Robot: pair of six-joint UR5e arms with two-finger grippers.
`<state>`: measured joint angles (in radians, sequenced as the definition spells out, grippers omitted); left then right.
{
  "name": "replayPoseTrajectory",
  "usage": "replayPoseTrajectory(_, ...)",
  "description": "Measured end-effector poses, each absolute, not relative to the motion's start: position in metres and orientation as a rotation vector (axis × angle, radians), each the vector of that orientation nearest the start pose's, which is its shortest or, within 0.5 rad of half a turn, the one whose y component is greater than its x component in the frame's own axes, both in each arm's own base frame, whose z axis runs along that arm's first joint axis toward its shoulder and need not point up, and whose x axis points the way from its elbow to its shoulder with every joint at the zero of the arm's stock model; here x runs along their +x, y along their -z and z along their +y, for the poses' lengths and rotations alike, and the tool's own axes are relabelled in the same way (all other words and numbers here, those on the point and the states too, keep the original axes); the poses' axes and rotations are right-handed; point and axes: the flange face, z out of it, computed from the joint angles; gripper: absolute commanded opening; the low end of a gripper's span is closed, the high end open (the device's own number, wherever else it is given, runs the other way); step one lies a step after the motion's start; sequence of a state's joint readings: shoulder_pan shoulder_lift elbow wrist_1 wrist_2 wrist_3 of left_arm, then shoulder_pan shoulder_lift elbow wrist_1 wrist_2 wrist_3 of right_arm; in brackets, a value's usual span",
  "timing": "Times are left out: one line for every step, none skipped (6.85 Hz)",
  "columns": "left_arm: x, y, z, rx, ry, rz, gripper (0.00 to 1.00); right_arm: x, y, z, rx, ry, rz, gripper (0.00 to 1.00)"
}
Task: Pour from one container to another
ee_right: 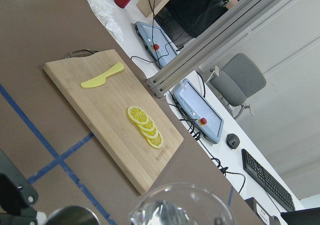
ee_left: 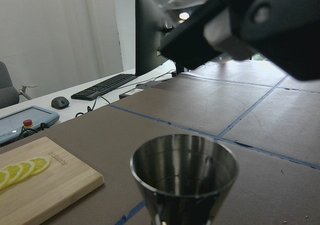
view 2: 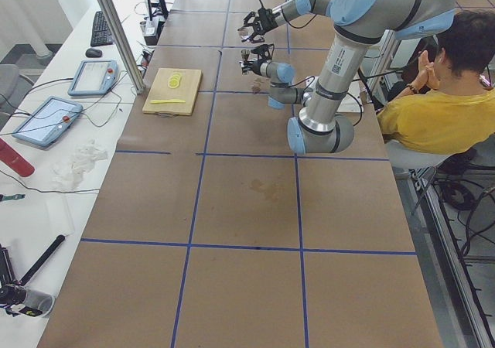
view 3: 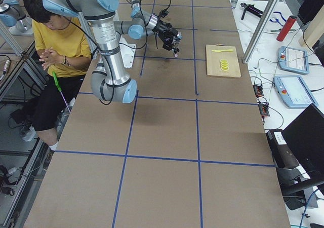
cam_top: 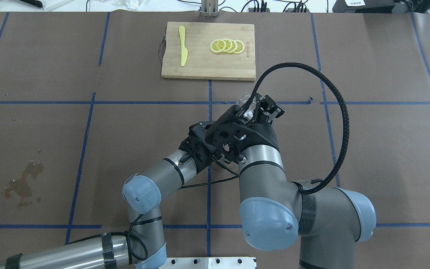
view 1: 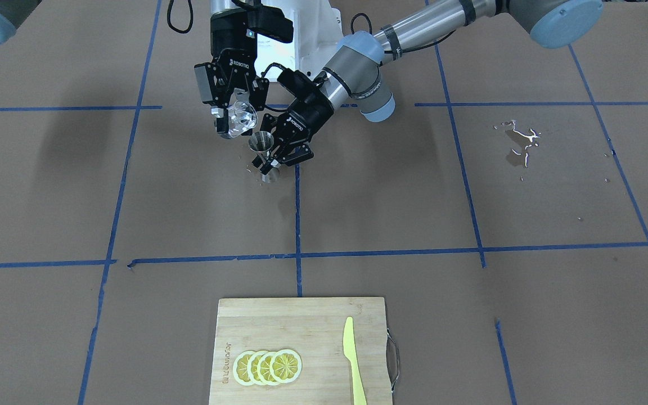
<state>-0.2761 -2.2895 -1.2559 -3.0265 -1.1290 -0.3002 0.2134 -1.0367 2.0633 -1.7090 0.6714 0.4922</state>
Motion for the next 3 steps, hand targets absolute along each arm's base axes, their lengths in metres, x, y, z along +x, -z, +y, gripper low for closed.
replayPoseTrajectory(0.6242, -0.2063, -0.3597, 1.486, -0.287, 1.087, 0.0, -0.474, -0.1499, -0.319, 1.159, 0.377, -0.136, 0.0)
replayPoseTrajectory(0.6245, -0.2064, -0.3597, 1.486, -0.288, 1.087, 0.0, -0.4738, -0.1463, -0.319, 1.155, 0.384, -0.125, 0.0)
replayPoseTrajectory(0.6248, -0.2067, -0.3598, 1.485, -0.288, 1.086, 0.0, -0.4736, -0.1445, -0.3191, 1.154, 0.39, -0.115, 0.0)
